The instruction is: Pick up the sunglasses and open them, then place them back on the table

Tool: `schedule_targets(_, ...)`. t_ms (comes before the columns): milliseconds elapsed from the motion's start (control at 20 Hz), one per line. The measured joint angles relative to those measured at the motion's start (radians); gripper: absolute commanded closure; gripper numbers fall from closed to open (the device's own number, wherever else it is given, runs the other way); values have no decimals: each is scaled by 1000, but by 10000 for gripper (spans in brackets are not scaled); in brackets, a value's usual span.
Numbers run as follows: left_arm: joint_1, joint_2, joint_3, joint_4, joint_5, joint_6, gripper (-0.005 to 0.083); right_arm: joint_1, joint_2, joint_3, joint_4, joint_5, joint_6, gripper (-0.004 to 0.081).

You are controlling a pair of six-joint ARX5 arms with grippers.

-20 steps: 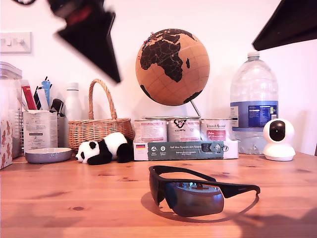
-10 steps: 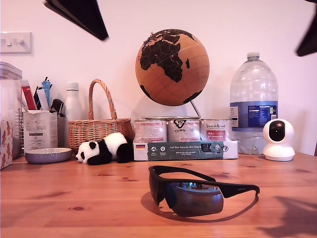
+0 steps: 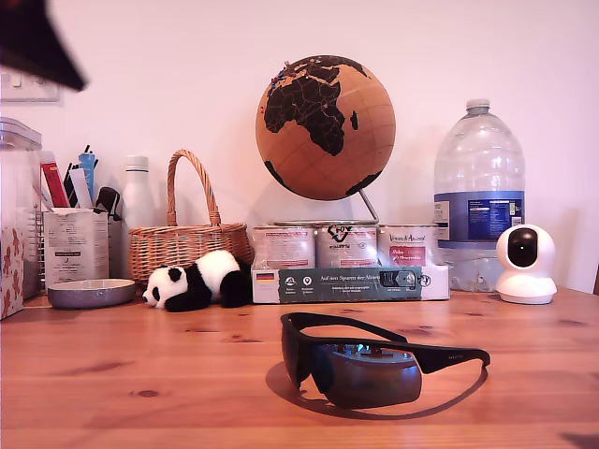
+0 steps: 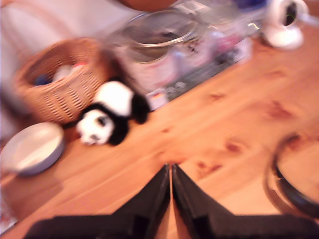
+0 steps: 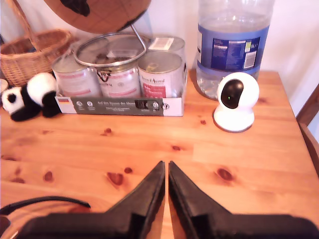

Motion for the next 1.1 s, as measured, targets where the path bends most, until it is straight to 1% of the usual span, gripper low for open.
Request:
schedule_targets(100,29,-93,-100,60,-3,-26,797,0,-48,-64,22,26,0,780)
schedule_targets(200,50,-194,-195,101,-4,-47,797,0,-117,-144,66,32,39,780)
schedule_targets(300,70,-274,-278,139,-14,-85,797,3,-193,-198,90,40,48,780)
schedule_targets(550,76,-460,-433,152,-39,-123,797,40,-347,-334,98,56,40,780)
schedule_targets(650,76,-546,-452,110,-41,-124,797,52,-397,-375,75,57,24,780)
schedule_targets(700,76,-581,-455,72,-41,-124,797,55,-421,-381,50,57,21,780)
schedule_targets(850,76,-660,-460,22,-41,-125,797,58,-467,-381,27,51,26,780)
schedule_targets(950,76,-681,-461,0,-40,-126,797,58,-470,-381,13,50,26,780)
schedule_targets(1100,76,-683,-461,-43,-39,-126,797,58,-470,-381,-42,50,26,780)
